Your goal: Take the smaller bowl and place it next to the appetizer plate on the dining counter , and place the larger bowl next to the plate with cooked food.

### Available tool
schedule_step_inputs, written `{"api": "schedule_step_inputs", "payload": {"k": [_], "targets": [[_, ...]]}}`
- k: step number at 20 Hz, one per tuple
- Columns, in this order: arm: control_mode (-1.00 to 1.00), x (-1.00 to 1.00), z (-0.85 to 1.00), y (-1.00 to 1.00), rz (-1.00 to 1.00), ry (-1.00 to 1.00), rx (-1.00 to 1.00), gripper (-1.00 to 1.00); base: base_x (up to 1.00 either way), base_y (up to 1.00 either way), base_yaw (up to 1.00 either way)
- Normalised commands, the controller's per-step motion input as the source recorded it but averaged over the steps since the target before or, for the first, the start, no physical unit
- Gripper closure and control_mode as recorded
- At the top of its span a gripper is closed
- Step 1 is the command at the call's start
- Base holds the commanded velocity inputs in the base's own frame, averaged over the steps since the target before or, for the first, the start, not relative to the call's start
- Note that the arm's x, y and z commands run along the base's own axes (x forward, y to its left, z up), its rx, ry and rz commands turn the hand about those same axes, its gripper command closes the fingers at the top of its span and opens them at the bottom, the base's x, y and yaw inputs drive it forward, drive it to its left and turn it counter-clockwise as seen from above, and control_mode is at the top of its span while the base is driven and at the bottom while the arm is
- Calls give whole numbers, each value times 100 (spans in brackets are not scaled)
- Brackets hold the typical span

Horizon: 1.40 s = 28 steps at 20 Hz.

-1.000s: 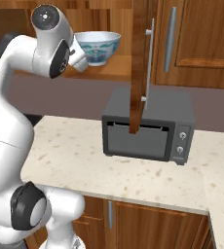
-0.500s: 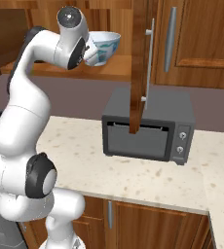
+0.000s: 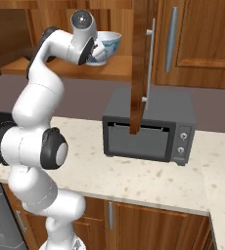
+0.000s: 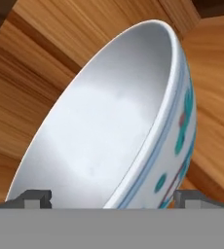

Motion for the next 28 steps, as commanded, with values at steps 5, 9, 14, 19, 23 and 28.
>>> {"api": "schedule_step_inputs", "payload": {"k": [5, 9, 14, 19, 23, 28], "targets": [[-100, 38, 0, 0, 0, 1, -1, -100, 0, 0, 0], [-100, 2, 0, 1, 0, 1, -6, 100, 0, 0, 0], [-100, 0, 0, 0, 0, 0, -1, 100, 0, 0, 0], [-100, -53, -25, 0, -5, 0, 0, 100, 0, 0, 0], [-100, -100, -72, 21, -1, -3, -1, 100, 0, 0, 0], [-100, -100, -56, 31, 0, -21, -1, 100, 0, 0, 0]]}}
